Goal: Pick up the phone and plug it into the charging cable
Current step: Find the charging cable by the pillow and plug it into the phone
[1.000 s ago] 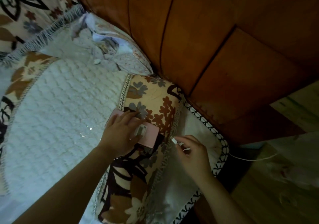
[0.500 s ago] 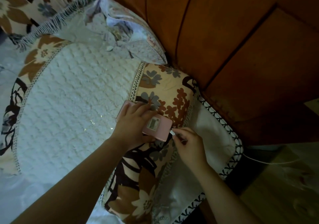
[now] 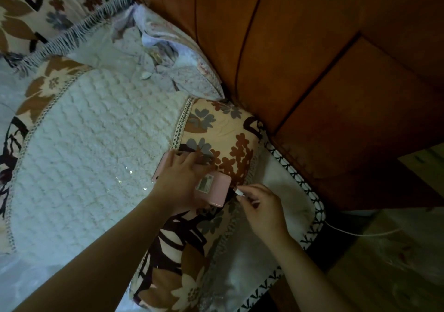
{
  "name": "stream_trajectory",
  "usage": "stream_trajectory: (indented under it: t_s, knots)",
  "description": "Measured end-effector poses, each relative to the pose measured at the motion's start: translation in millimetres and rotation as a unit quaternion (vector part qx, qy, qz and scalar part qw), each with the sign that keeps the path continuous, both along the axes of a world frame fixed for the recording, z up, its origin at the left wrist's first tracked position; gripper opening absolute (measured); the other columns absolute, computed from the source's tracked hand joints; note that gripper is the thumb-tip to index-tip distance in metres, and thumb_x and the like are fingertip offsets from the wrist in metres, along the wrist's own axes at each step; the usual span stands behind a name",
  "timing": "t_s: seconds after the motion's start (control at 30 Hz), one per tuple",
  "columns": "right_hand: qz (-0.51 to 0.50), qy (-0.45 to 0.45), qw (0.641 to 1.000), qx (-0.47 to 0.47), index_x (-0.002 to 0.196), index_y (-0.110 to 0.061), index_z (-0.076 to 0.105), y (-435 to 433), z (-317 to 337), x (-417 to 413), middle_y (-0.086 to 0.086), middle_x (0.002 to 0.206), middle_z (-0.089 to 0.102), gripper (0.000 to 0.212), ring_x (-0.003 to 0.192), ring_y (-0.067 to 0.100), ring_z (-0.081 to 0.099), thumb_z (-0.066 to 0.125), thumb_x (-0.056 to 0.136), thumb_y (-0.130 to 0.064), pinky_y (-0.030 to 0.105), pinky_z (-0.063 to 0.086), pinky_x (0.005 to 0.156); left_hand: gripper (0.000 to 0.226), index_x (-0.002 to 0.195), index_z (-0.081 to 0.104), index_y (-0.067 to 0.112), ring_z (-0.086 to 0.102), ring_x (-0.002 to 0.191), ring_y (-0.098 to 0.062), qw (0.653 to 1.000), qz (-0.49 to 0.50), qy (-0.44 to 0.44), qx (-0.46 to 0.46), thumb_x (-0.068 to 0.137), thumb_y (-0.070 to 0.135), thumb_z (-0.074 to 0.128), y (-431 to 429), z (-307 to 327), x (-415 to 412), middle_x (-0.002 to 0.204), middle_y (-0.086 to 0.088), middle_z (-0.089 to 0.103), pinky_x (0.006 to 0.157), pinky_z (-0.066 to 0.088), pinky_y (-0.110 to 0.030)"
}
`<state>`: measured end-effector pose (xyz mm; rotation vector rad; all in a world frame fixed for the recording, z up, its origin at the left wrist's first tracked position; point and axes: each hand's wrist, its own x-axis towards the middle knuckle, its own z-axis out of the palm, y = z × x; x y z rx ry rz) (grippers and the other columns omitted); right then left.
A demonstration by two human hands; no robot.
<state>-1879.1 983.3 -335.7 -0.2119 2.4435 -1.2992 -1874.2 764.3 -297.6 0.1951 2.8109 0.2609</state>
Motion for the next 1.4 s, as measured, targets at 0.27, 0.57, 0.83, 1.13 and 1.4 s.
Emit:
stream_trajectory:
  t_s: [0.27,0.57,0.83,1.13,1.4]
  knots:
    - [0.018,0.051,0.999,-0.006,0.106,-0.024,0.066,4,57,-1,-0.015,0.1,0.06,0.023,0.086,-0.006,0.055,0.064,0.084,-0.017,0.004,0.042,0.068,0.087,0.131,0.041,0.041,0.047,0.108,-0.021,0.989,0.116,0.024,0.083,0.053,0.07,0.065,0,45,22,0.119,-0.001,0.049,0.086,0.045,-0.043]
    - [0.069,0.124,0.99,-0.025,0.103,-0.027,0.067,-8,143,20,-0.016,0.097,0.058,0.024,0.08,0.001,0.057,0.066,0.082,-0.018,0.012,0.048,0.066,0.084,0.131,0.044,0.035,0.046,0.093,-0.021,0.972,0.173,0.095,0.129,0.056,0.064,0.07,-4,121,70,0.108,-0.007,0.051,0.069,0.04,-0.032]
    - [0.09,0.153,0.983,-0.052,0.103,-0.025,0.068,-16,191,59,-0.021,0.096,0.057,0.022,0.082,0.002,0.057,0.067,0.081,-0.019,0.009,0.047,0.065,0.09,0.134,0.041,0.029,0.049,0.114,-0.023,0.963,0.202,0.106,0.14,0.057,0.066,0.07,-8,158,123,0.129,-0.002,0.056,0.093,0.041,-0.042]
    - [0.143,0.177,0.973,-0.045,0.1,-0.022,0.069,-32,220,72,-0.014,0.094,0.06,0.023,0.084,0.0,0.056,0.069,0.078,-0.014,0.007,0.043,0.069,0.089,0.133,0.043,0.027,0.049,0.11,-0.024,0.96,0.191,0.129,0.158,0.057,0.06,0.074,-10,170,159,0.127,-0.005,0.056,0.087,0.031,-0.03]
    - [0.149,0.183,0.971,-0.032,0.099,-0.02,0.069,-38,225,77,-0.013,0.093,0.06,0.022,0.088,-0.004,0.054,0.069,0.078,-0.012,0.005,0.042,0.07,0.088,0.134,0.044,0.027,0.047,0.112,-0.026,0.955,0.194,0.132,0.179,0.058,0.056,0.077,-12,181,165,0.128,-0.006,0.056,0.089,0.035,-0.035]
